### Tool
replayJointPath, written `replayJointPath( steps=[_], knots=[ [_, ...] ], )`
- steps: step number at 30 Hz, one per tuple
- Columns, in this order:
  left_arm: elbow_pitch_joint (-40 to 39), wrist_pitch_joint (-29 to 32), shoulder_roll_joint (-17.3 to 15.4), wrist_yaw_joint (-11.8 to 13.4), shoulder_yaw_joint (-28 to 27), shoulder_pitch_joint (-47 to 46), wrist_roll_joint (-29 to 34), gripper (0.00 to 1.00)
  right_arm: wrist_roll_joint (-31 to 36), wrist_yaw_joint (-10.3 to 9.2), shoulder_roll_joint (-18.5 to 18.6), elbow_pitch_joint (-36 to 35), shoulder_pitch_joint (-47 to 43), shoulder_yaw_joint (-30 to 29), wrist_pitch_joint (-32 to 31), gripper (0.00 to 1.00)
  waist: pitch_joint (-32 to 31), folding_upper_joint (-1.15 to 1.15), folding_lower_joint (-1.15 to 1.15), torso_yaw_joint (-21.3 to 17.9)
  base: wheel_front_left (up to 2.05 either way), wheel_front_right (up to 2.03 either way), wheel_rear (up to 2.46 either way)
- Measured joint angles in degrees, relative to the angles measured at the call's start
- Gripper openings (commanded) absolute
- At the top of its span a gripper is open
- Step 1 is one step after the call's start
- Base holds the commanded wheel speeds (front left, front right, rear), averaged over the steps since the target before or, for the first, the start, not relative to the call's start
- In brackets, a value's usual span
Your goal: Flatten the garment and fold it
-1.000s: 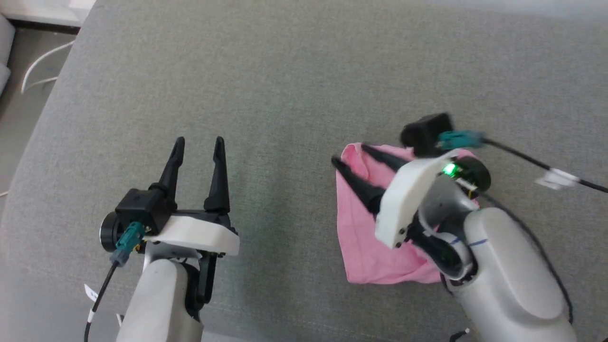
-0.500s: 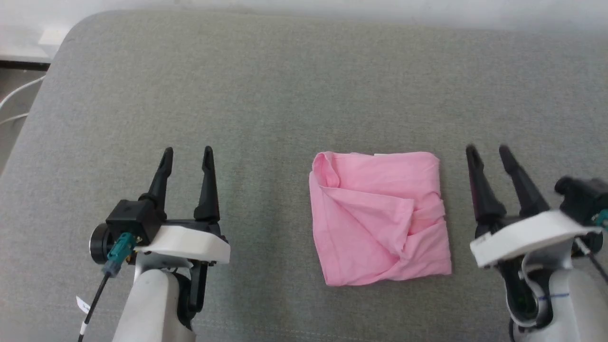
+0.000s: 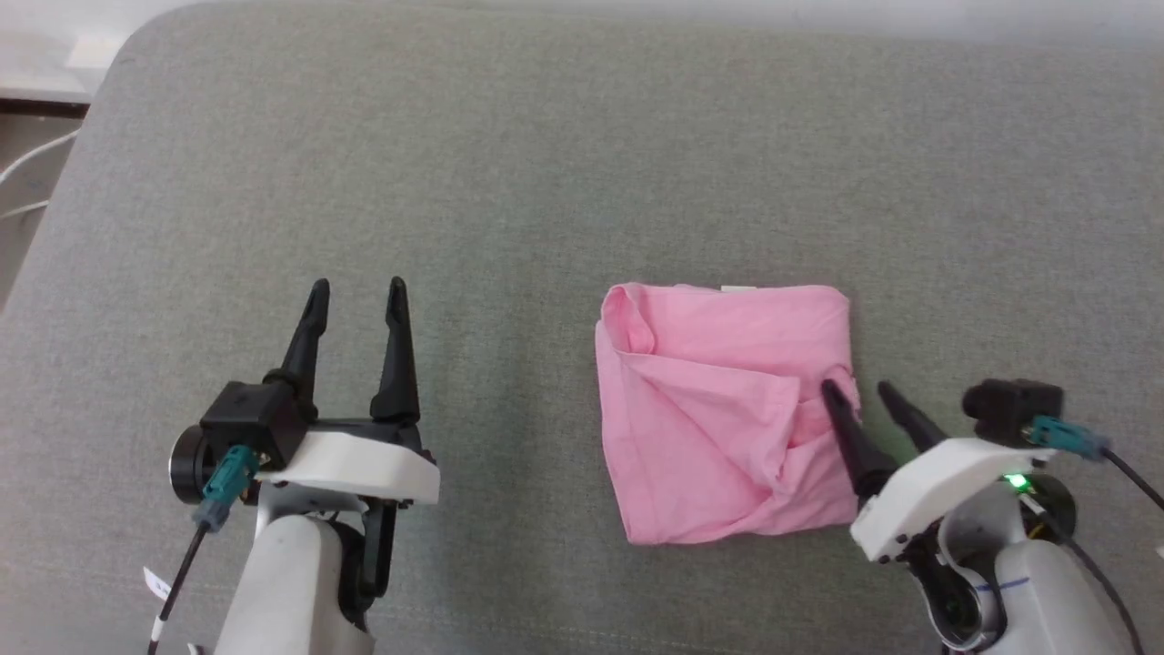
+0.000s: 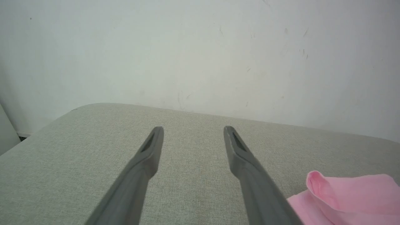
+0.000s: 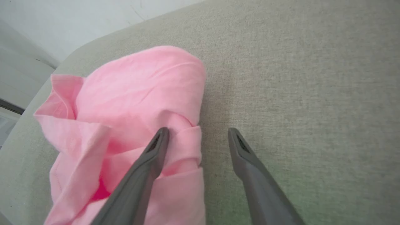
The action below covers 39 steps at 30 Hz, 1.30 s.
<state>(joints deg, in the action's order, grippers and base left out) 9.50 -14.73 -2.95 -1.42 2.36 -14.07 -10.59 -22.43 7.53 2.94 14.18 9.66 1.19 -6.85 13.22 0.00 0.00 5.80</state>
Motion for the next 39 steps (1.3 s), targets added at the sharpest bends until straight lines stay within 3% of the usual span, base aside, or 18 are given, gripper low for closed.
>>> replayJointPath(
  steps=[3,4,5,7,8,12,17,24,30,39],
  knots=[
    [0.0,0.0,0.0,0.0,0.2,0.0,0.0,1.0,-1.7,0.0,0.0,1.8,1.1,1.3,-3.9,1.0,0.3,0.0,0.0,0.5,0.0,0.0,0.0],
    [0.0,0.0,0.0,0.0,0.2,0.0,-0.1,1.0,-1.9,0.0,0.0,2.5,1.3,1.7,-5.6,0.84,0.3,0.0,0.0,0.7,0.0,0.0,0.0],
    [0.0,0.0,0.0,0.0,0.3,0.0,-0.1,1.0,-1.8,0.0,0.0,2.9,1.3,2.1,-7.2,0.46,0.4,0.0,0.0,0.8,0.0,0.0,0.0],
    [0.0,0.0,0.0,0.0,0.4,0.0,-0.1,1.0,-1.8,0.0,0.0,2.9,1.8,2.5,-9.5,0.09,0.4,0.0,0.0,1.1,0.0,0.0,0.0],
    [0.1,0.0,0.0,0.0,0.4,0.0,-0.2,1.0,-1.8,0.0,0.0,2.8,2.0,2.8,-10.4,0.0,0.4,0.0,0.0,1.2,0.0,0.0,0.0],
    [0.1,0.0,0.0,0.1,0.3,0.0,-0.3,1.0,-0.4,0.0,0.0,1.2,2.2,4.2,-13.1,0.0,0.3,0.0,0.0,1.1,0.0,0.0,0.0],
    [-0.2,0.0,0.0,0.5,-0.3,0.0,-0.2,1.0,10.2,0.0,0.4,-2.8,5.2,7.2,-16.7,0.0,0.3,0.0,0.0,-0.3,0.0,0.0,0.0],
    [-1.2,0.0,0.0,0.4,-1.8,0.0,1.0,1.0,20.7,0.03,8.3,-5.7,13.4,14.1,-19.9,0.0,0.9,0.0,0.0,-4.3,0.0,0.0,0.0],
    [-2.4,0.0,0.0,-0.9,-2.4,-1.0,2.8,1.0,22.5,0.07,13.2,-2.7,19.8,13.3,-19.2,0.0,2.2,0.0,0.0,-9.1,0.0,0.0,0.0],
    [-3.3,0.0,-1.2,-2.2,-2.0,-4.6,5.4,1.0,23.2,0.08,16.7,8.3,25.5,7.4,-13.8,0.0,5.7,0.0,0.01,-16.8,0.0,0.0,0.0]
  ],
)
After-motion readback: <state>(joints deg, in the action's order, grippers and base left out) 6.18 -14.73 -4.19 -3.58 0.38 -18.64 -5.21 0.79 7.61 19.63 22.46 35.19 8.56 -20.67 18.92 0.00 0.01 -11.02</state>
